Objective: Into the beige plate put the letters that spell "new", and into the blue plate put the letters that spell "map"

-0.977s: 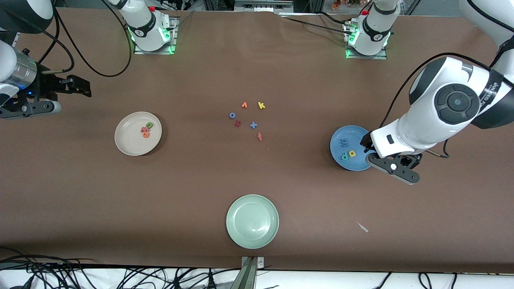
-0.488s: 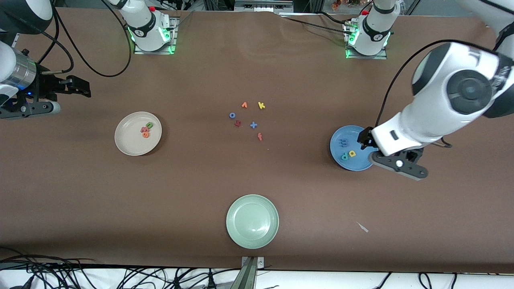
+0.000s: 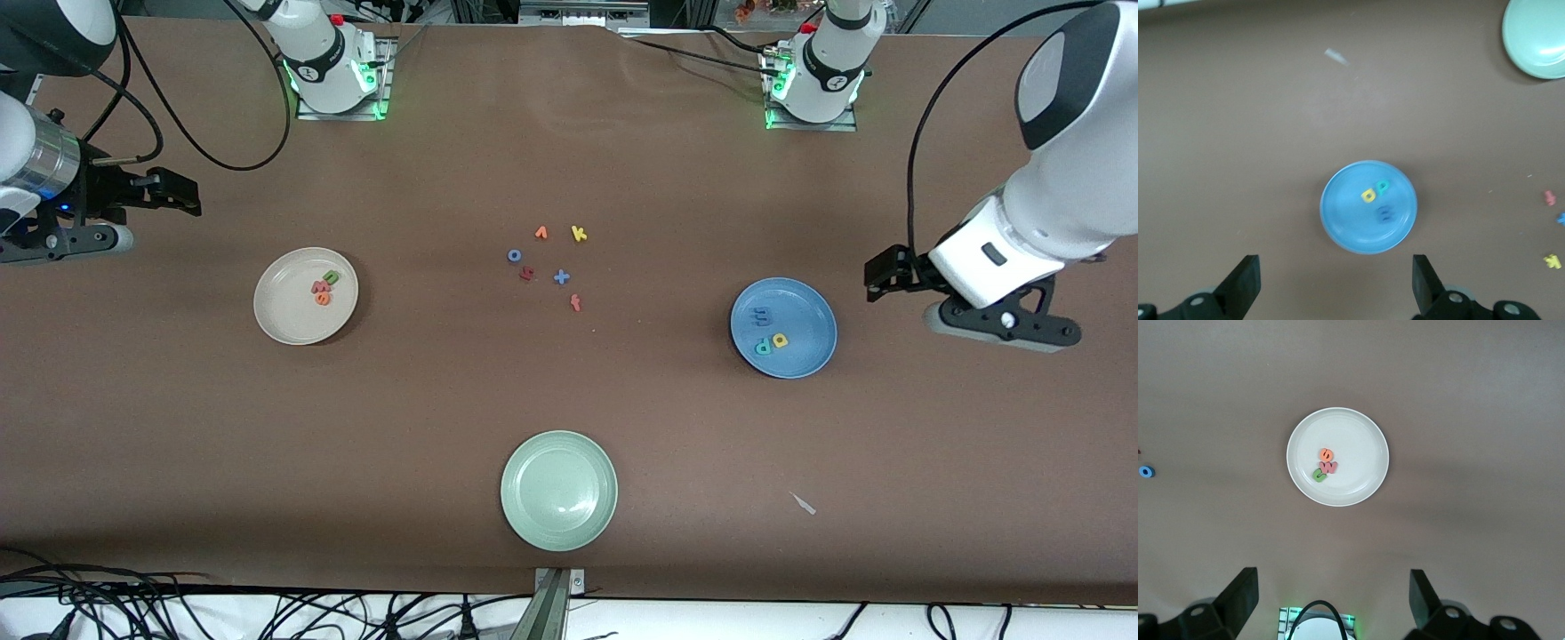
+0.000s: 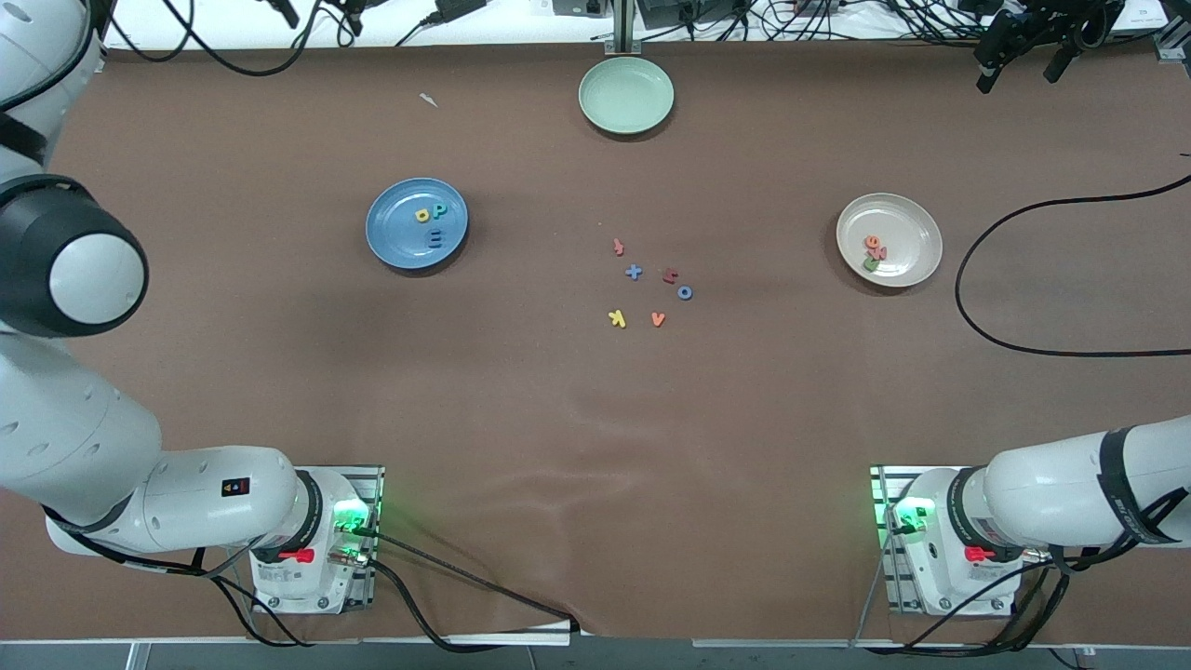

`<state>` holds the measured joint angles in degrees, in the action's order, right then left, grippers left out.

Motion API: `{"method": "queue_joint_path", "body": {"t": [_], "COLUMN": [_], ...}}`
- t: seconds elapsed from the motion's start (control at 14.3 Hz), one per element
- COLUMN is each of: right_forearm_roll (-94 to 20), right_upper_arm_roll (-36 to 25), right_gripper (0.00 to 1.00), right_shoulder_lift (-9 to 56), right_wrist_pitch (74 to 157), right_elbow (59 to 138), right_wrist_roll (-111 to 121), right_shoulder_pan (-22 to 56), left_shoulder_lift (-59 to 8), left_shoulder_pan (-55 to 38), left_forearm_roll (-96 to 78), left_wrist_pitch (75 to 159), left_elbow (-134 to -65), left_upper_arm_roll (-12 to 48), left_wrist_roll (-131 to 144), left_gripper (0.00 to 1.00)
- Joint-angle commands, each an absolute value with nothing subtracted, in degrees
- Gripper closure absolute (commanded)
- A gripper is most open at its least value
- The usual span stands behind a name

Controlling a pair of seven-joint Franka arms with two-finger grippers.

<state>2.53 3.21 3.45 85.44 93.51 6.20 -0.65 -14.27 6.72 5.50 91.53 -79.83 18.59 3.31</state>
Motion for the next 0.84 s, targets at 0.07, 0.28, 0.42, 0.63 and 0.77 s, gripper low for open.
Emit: {"method": "queue_joint_path", "body": {"t": [0.07, 0.28, 0.42, 0.63, 0.77], "right_forearm_roll": [3.3, 3.3, 3.4, 3.4, 3.3], "right_upper_arm_roll": [3.8, 3.8, 3.8, 3.8, 3.8], "right_gripper": [0.00, 0.00, 0.00, 0.00, 0.00], "right_shoulder_lift": [3.4, 3.4, 3.4, 3.4, 3.4], "right_wrist_pitch": [85.7, 85.7, 85.7, 85.7, 85.7], "right_elbow": [93.3, 93.3, 93.3, 93.3, 93.3], "right_wrist_roll": [5.4, 5.4, 5.4, 5.4, 5.4], "right_shoulder_pan": [-1.1, -1.1, -1.1, -1.1, -1.1], "left_shoulder_lift": [-7.4, -5.5, -4.8, -1.6, -0.8], "left_shoulder_pan": [-0.8, -5.0, -8.0, -8.2, -7.8], "left_forearm_roll": [3.7, 1.2, -1.9, -2.3, -2.1], "left_wrist_pitch": [89.7, 90.1, 92.4, 93.7, 93.0], "left_elbow": [-86.3, -86.4, -86.4, -89.2, -90.4], "left_upper_arm_roll": [9.1, 5.7, 0.7, 0.6, 0.4], "left_wrist_roll": [3.1, 3.0, 3.2, 3.3, 3.1], "left_gripper": [0.00, 0.00, 0.00, 0.00, 0.00]}}
